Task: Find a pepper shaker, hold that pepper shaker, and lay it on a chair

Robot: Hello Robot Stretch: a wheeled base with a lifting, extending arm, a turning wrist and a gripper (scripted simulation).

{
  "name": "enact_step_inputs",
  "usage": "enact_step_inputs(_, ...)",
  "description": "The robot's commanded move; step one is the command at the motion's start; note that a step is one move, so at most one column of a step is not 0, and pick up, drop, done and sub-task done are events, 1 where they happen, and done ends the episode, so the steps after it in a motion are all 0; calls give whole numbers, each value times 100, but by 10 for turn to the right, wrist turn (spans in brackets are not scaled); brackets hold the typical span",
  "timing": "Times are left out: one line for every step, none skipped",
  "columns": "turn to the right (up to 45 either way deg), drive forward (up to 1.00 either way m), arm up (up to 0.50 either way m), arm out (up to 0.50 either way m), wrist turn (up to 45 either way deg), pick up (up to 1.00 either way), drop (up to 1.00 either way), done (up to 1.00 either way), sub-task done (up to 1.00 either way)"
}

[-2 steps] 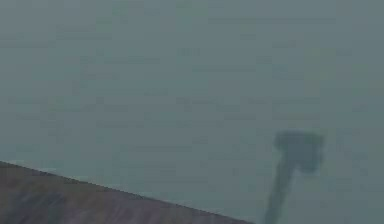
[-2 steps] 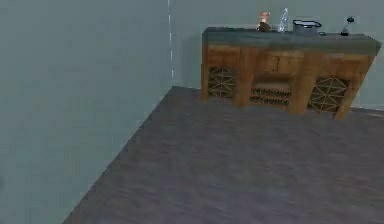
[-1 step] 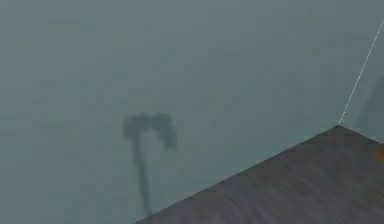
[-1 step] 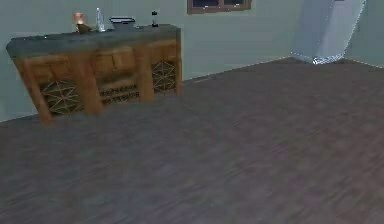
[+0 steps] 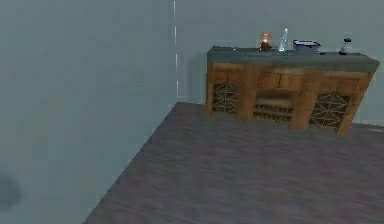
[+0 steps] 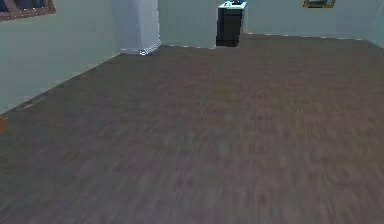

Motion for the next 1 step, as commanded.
enact_step_inputs(330,0,0,0,0,0,0,0,0)
